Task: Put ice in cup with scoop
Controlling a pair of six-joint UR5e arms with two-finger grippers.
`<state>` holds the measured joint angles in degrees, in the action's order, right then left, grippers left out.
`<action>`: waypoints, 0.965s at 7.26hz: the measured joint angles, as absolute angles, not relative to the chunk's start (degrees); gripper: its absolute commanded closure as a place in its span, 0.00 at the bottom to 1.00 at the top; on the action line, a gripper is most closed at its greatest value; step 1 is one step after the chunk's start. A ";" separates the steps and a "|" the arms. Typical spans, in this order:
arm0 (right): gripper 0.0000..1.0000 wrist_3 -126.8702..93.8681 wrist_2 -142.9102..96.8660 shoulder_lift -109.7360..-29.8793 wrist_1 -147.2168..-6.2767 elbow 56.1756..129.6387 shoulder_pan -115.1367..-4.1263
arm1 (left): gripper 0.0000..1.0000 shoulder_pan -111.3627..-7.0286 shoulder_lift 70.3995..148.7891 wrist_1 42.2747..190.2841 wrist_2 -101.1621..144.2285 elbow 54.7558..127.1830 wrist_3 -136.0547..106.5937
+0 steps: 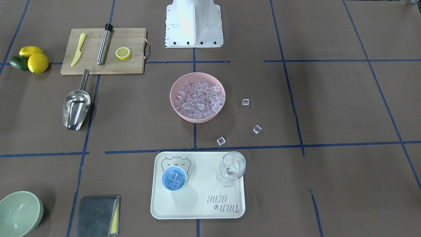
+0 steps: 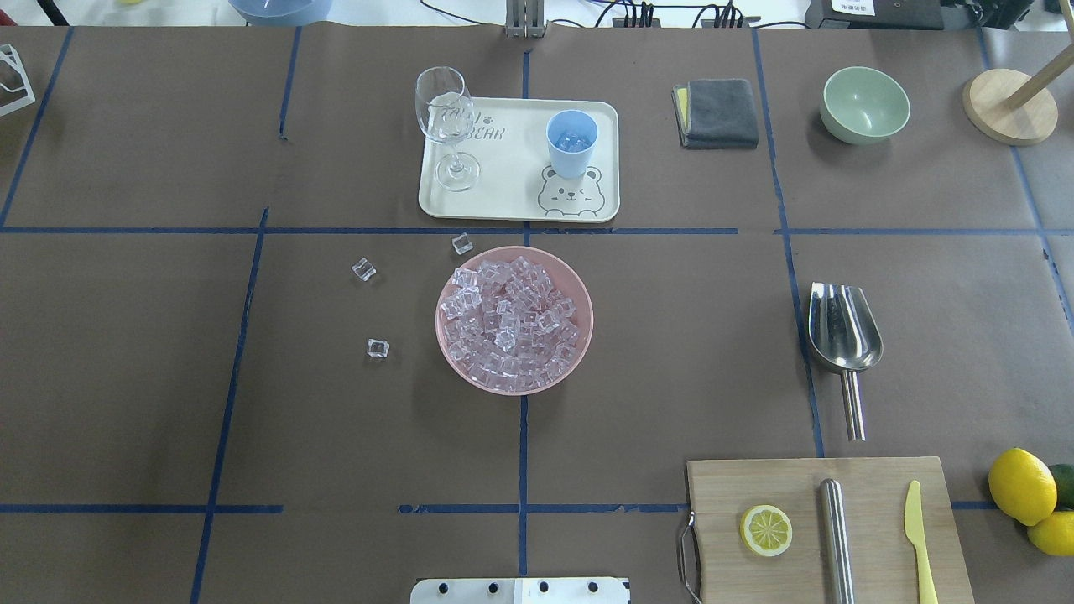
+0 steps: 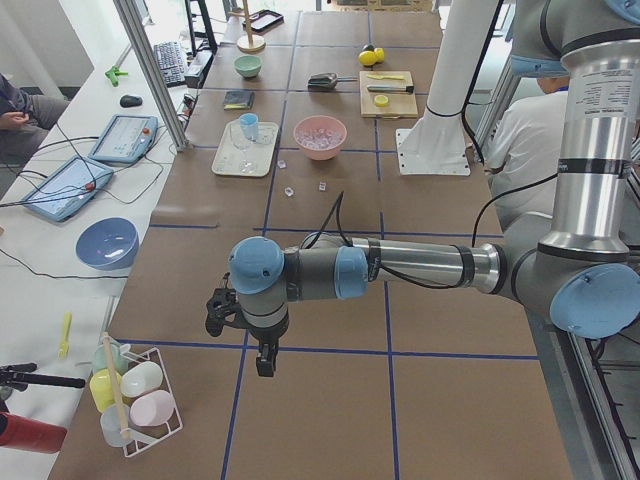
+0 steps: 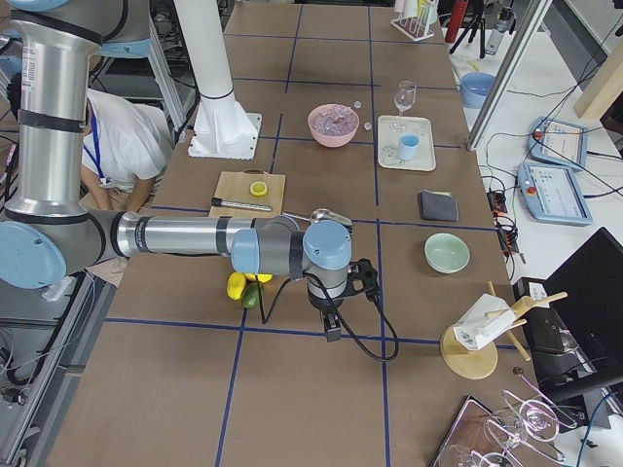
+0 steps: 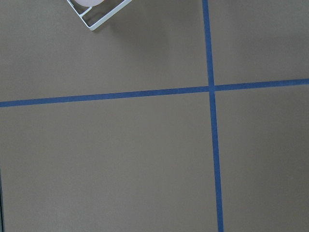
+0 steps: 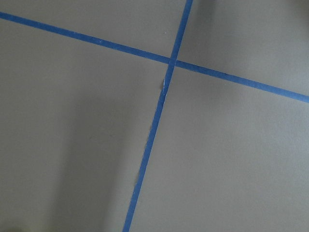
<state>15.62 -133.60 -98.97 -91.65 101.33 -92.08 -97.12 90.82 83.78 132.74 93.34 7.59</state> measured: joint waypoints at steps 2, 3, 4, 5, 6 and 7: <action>0.00 13.73 -133.54 -98.55 -91.64 101.22 -92.06 | 0.00 -96.33 90.49 89.36 132.41 93.07 6.42; 0.00 12.30 -133.53 -98.44 -91.51 101.32 -92.04 | 0.00 -95.92 90.35 90.58 132.26 92.98 6.30; 0.00 11.62 -133.56 -98.54 -91.45 101.38 -92.03 | 0.00 -95.68 90.27 91.00 132.25 92.92 6.26; 0.00 11.30 -133.58 -98.71 -91.42 101.43 -92.03 | 0.00 -95.59 90.12 91.08 132.41 92.94 6.25; 0.00 11.16 -133.59 -98.86 -91.41 101.47 -92.02 | 0.00 -95.57 89.90 91.10 132.59 93.08 6.24; 0.00 11.10 -133.59 -98.92 -91.41 101.55 -92.02 | 0.00 -95.54 89.80 91.15 132.69 93.23 6.24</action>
